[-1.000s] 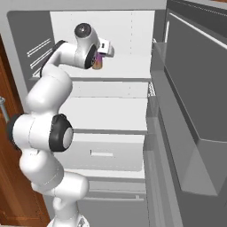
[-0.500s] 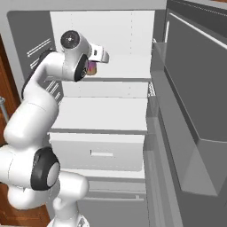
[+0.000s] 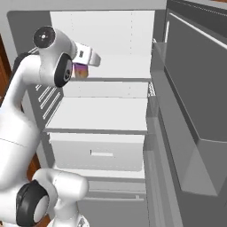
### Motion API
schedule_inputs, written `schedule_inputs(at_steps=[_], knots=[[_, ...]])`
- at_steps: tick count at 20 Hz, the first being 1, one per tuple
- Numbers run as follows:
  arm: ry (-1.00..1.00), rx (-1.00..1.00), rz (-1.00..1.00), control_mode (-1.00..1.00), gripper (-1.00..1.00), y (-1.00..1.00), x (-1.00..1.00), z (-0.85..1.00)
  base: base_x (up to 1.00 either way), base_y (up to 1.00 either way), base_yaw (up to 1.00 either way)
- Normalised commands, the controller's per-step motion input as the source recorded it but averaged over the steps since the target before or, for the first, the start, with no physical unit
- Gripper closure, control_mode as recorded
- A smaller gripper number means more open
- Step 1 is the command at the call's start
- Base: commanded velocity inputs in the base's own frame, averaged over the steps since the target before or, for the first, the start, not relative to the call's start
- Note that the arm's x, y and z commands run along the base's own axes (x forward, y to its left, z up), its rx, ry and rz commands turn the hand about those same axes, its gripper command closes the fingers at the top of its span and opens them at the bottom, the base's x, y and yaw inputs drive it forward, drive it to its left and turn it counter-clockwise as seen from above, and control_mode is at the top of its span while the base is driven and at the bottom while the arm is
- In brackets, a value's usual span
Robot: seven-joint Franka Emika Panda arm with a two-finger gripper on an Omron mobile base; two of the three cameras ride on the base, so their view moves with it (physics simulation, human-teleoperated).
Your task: Open the fridge, grab two sodas, and place both sodas inside the bowl with ice on the dining counter.
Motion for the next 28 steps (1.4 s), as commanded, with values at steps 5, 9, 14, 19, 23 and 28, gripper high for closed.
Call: schedule_inputs(at_steps=[5,9,14,19,23,28], knots=[[0.00,0.02,-0.08,-1.00,1.00,0.00,-1.00,0.06,0.00,0.00,0.00],[-0.03,0.00,-0.09,-1.00,1.00,0.02,-1.00,-0.04,0.00,0.00,0.00],[-0.04,0.00,-0.06,-1.00,1.00,0.00,-1.00,-0.02,0.00,0.00,0.00],[-0.03,0.00,-0.03,1.00,1.00,0.03,-0.80,0.00,-0.20,0.02,0.00],[0.00,0.00,0.00,1.00,1.00,0.00,0.00,0.00,-1.00,0.12,-0.03],[0.00,0.00,0.00,1.00,1.00,0.00,0.00,0.00,-1.00,0.26,-0.07]])
